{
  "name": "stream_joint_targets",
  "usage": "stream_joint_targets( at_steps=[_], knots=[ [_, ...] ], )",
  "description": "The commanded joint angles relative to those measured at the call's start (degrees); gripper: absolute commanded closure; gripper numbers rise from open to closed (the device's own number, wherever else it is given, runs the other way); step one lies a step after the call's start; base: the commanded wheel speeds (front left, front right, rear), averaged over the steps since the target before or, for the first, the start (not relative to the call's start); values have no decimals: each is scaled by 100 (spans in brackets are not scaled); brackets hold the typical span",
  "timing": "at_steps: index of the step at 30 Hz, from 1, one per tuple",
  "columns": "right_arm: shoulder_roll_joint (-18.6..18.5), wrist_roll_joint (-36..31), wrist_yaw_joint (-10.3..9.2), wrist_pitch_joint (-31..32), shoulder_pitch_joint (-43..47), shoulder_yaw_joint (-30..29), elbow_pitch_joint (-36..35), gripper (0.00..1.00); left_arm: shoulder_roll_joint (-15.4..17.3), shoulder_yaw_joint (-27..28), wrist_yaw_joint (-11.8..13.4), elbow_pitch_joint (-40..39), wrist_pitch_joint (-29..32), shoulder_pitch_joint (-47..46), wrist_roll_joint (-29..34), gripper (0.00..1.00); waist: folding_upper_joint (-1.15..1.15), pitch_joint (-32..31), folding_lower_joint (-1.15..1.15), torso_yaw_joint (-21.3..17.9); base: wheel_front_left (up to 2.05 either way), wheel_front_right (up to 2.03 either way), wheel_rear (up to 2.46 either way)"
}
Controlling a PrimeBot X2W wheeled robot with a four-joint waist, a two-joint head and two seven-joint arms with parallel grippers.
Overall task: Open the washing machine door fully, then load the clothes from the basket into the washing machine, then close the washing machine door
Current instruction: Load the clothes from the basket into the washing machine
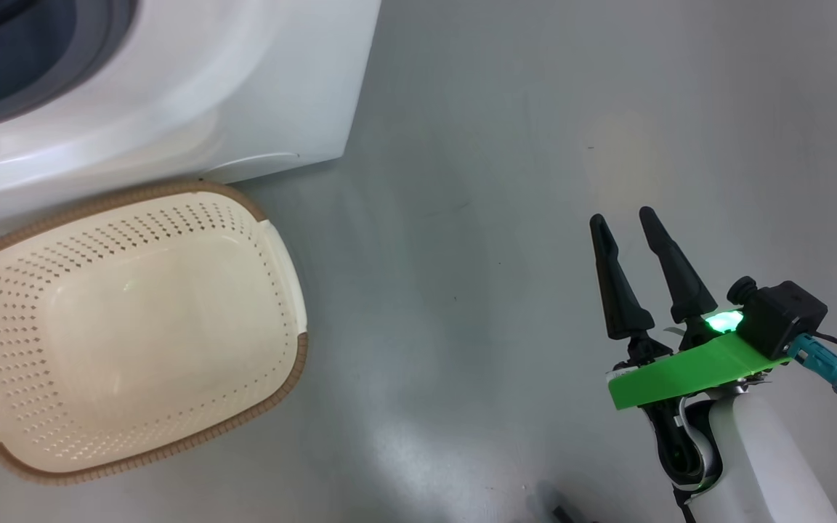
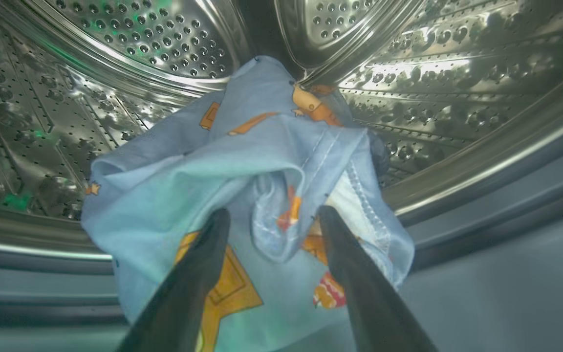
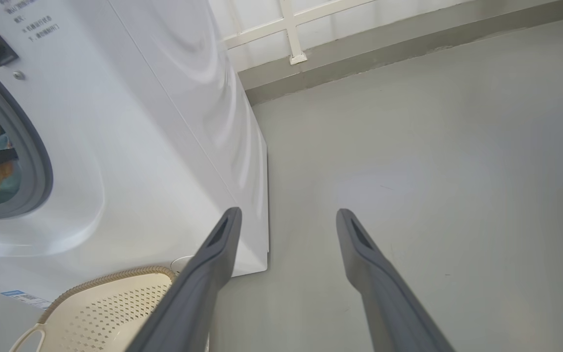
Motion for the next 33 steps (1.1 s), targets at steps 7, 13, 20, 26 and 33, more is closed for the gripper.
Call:
stream_joint_targets(
  at_steps=[7, 13, 20, 26, 33],
  knots=[
    [13, 8, 9, -28, -8, 90, -104, 0, 126, 145, -12, -191, -438, 24, -320, 0, 0, -111, 0, 100, 0, 0, 0],
    [14, -67, 9, -28, 95, 44, -84, 0, 113, 527, -14, -1126, -527, 805, -785, 0, 0, -325, 0, 200, 0, 0, 0],
    [-13, -187, 9, -28, 205, -20, -91, 0, -72, 1519, 47, -2749, -530, 2370, -501, 0, 0, -564, 0, 381, 0, 0, 0],
    [-160, -224, 9, -28, 337, -72, -73, 0, -485, 2265, 39, -3789, -531, 3572, 52, 0, 0, -827, 0, 572, 0, 0, 0],
    [-328, -231, 9, -28, 495, -119, 3, 0, -873, 2789, 9, -4437, -531, 4452, 500, 0, 0, -1193, 0, 764, 0, 0, 0]
  ],
)
